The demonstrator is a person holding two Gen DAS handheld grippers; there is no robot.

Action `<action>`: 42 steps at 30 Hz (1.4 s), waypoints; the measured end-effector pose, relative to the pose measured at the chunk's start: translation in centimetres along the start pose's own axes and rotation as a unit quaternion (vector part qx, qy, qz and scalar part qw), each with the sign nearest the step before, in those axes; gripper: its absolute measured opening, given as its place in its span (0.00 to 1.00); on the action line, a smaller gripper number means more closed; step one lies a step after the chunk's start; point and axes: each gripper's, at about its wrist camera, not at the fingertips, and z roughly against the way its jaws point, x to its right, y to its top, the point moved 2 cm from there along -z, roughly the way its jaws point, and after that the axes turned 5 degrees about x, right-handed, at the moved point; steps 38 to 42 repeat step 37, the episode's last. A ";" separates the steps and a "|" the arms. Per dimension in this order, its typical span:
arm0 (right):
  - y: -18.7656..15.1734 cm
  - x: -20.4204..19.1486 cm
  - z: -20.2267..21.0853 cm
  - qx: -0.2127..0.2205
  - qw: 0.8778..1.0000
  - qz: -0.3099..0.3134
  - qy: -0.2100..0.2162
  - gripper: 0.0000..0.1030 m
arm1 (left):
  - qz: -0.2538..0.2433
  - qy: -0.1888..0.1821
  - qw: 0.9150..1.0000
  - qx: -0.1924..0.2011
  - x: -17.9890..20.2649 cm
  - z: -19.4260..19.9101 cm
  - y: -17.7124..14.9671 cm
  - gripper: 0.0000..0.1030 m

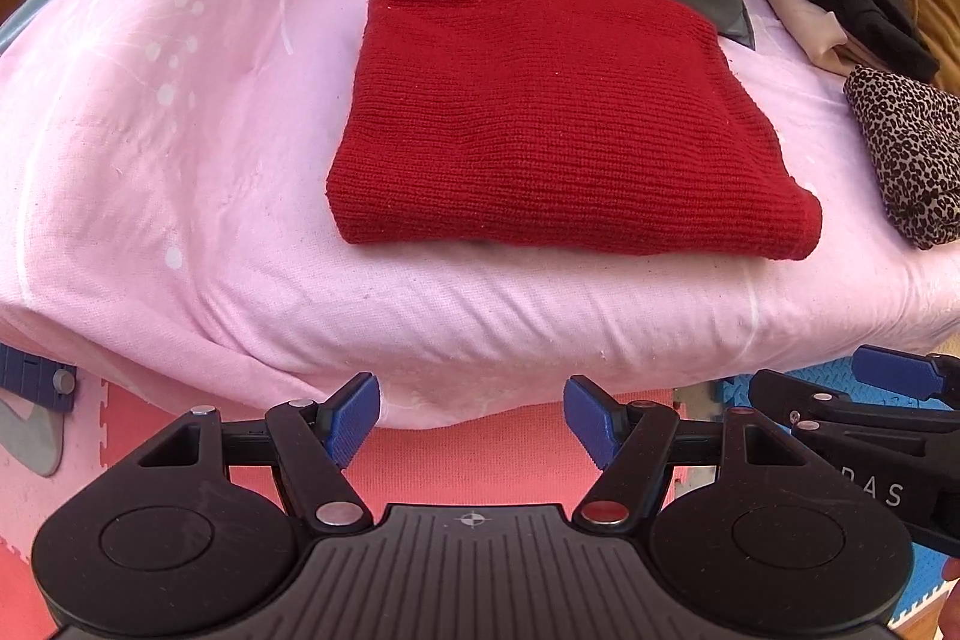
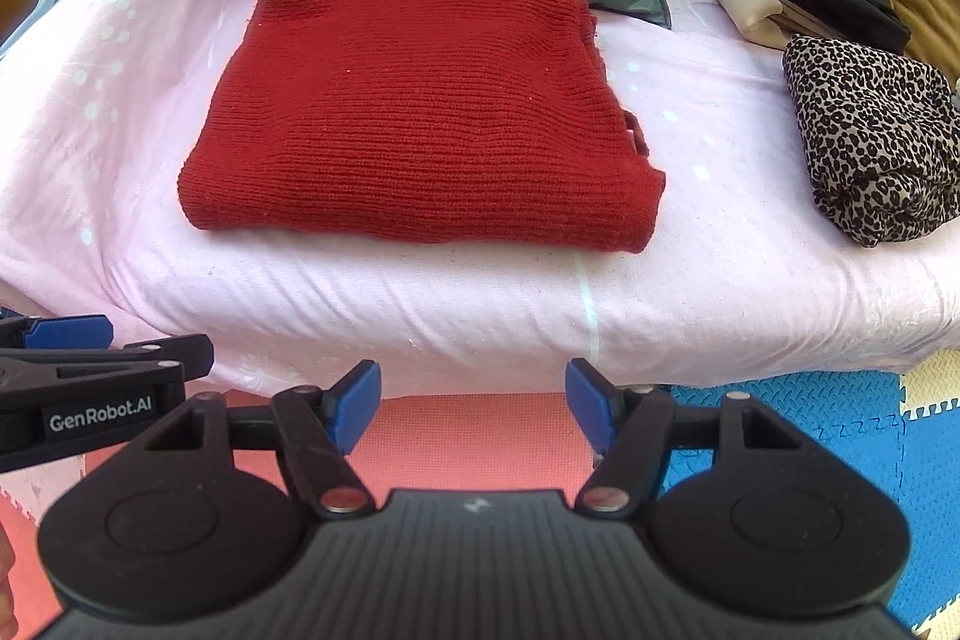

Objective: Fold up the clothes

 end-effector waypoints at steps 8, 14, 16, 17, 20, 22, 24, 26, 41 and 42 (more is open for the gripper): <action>0.2 0.1 -0.1 0.000 1.000 0.003 0.004 0.66 | 0.009 -0.007 1.000 -0.004 0.2 -0.3 0.1 0.68; 0.2 0.2 -0.2 0.000 1.000 0.006 0.011 0.66 | 0.016 0.009 1.000 -0.018 0.1 -0.8 0.1 0.67; 0.2 0.1 -0.2 0.000 1.000 0.006 0.013 0.66 | 0.013 0.013 1.000 -0.018 0.1 -0.9 0.1 0.65; 0.1 0.1 -0.2 0.000 1.000 0.005 0.014 0.66 | 0.013 0.013 1.000 -0.018 0.2 -0.9 0.1 0.65; 0.2 0.1 -0.2 0.000 1.000 0.004 0.016 0.66 | 0.019 0.009 1.000 -0.020 0.2 -1.0 0.1 0.65; 0.1 0.2 -0.3 -0.001 1.000 0.004 0.016 0.66 | 0.017 0.009 1.000 -0.017 0.3 -1.0 0.2 0.65; 0.2 0.2 -0.3 -0.001 1.000 0.003 0.016 0.66 | 0.010 0.011 1.000 -0.014 0.5 -1.0 0.2 0.66; 0.2 0.2 -0.3 -0.001 1.000 0.003 0.016 0.66 | 0.007 0.010 1.000 -0.012 0.6 -1.0 0.3 0.66; 0.2 0.3 -0.7 -0.008 1.000 0.000 0.015 0.66 | 0.005 0.013 1.000 -0.011 0.9 -1.4 0.7 0.67; 0.2 0.3 -0.7 -0.008 1.000 0.000 0.015 0.66 | 0.005 0.013 1.000 -0.011 0.9 -1.4 0.7 0.67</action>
